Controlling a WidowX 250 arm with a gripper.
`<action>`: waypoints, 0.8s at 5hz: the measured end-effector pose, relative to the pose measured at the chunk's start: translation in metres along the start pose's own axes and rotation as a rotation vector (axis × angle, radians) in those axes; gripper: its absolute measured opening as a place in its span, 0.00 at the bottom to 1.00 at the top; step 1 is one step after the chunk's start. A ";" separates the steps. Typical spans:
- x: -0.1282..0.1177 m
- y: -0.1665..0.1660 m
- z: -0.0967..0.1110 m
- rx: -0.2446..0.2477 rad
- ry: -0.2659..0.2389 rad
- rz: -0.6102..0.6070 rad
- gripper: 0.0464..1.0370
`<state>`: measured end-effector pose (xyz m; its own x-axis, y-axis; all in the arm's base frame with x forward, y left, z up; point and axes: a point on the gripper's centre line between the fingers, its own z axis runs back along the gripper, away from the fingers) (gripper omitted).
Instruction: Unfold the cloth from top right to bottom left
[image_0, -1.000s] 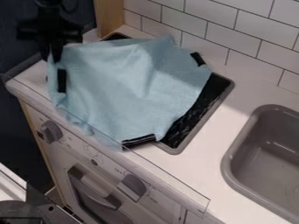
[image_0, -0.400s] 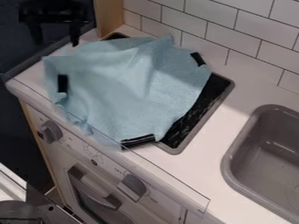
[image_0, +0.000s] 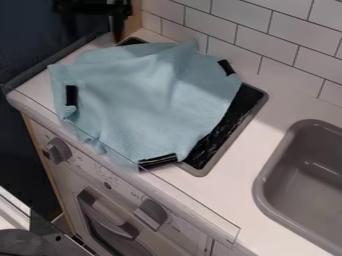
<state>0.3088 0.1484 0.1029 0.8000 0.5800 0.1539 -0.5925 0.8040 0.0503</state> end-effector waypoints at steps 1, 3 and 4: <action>-0.017 -0.047 0.007 -0.042 0.042 -0.109 0.97; -0.056 -0.110 0.009 -0.100 0.133 -0.295 0.97; -0.085 -0.115 0.009 -0.090 0.163 -0.358 0.97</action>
